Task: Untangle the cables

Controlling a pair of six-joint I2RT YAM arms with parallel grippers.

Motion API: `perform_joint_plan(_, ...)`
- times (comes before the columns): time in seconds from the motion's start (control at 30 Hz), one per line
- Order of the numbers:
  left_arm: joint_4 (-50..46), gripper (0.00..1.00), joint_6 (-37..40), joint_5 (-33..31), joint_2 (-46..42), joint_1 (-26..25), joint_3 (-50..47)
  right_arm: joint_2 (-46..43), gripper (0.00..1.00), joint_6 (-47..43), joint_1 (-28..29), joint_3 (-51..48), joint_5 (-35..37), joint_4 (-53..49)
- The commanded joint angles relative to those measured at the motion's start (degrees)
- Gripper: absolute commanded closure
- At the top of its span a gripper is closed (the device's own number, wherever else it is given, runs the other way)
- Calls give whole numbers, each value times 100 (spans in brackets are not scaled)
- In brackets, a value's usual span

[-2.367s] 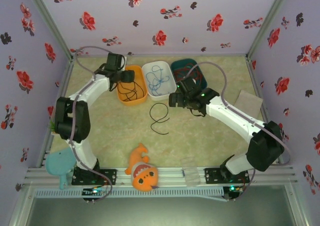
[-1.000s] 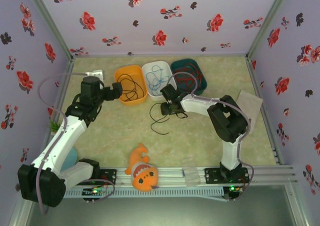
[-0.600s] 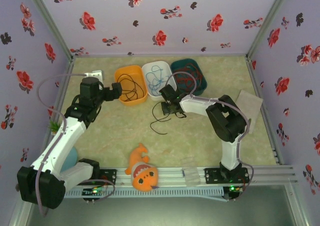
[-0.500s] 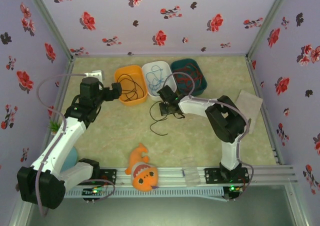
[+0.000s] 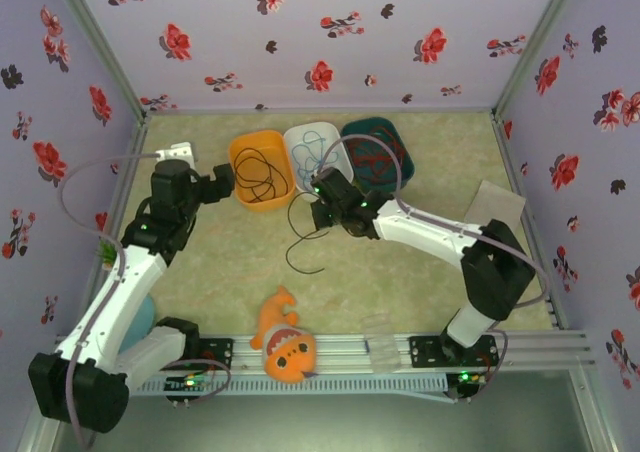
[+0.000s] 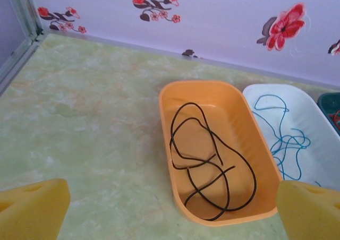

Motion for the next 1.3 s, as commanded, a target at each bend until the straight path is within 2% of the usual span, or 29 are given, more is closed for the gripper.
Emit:
perform_joint_plan(0.0, 16, 0, -157, -189, -194, 55, -100, -194, 100, -99, 38, 378, -43, -184)
perform_joint_plan(0.17, -11, 0, -210, -175, -404, 53, -154, -42, 100, -326, 38, 957, -108, 43)
perform_joint_plan(0.33, 68, 0, -281, -59, -541, 49, -254, 572, 100, -529, 36, 1682, 41, 240)
perform_joint_plan(0.87, 235, 0, -413, 372, -523, 52, -382, 3386, 100, -790, -132, 4771, 1208, 78)
perform_joint_plan(1.27, 410, 0, -547, 663, -325, 54, -524, 4769, 100, -589, -507, 6665, 1007, -179)
